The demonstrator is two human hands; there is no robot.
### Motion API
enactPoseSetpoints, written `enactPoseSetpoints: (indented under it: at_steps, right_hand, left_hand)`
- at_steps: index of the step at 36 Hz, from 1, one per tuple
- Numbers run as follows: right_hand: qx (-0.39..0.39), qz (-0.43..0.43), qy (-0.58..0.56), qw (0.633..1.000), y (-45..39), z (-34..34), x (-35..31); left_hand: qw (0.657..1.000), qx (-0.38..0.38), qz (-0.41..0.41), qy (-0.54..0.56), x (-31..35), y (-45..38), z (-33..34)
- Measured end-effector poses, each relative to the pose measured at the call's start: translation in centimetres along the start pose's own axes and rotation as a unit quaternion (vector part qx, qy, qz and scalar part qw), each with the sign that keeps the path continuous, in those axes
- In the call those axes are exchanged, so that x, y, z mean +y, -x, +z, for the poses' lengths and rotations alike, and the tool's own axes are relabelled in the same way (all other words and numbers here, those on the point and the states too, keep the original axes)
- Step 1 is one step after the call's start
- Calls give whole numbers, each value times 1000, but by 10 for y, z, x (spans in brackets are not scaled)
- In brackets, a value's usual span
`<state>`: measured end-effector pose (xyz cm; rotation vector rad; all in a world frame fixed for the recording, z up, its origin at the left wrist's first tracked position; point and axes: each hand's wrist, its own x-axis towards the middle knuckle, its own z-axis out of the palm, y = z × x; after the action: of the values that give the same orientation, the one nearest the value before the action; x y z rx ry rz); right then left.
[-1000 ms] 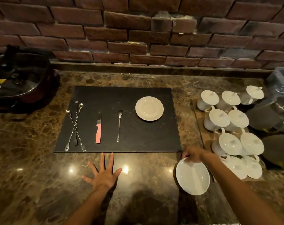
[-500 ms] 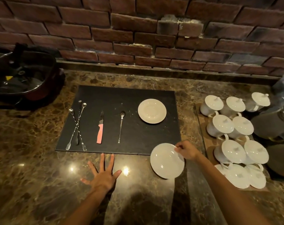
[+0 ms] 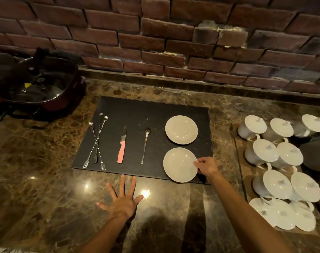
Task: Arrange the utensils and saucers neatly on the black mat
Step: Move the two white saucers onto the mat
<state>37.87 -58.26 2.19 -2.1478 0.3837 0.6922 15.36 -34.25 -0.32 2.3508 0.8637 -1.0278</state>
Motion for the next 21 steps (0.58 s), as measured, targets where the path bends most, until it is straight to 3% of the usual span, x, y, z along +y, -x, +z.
enactPoseSetpoints:
  at_steps: [9,14,21]
  right_hand:
    - [53,18,-135,989,4,-3,9]
    - [104,-50,-46,992,21,-7,1]
    - [104,-112,-24,988,63,5,-22]
  left_hand:
    - [1000,12,1,-4,2,4,-3]
    - [1000,24,11,-10,-2,5,-3]
    - [996,57,62,-23,-19,12,-14]
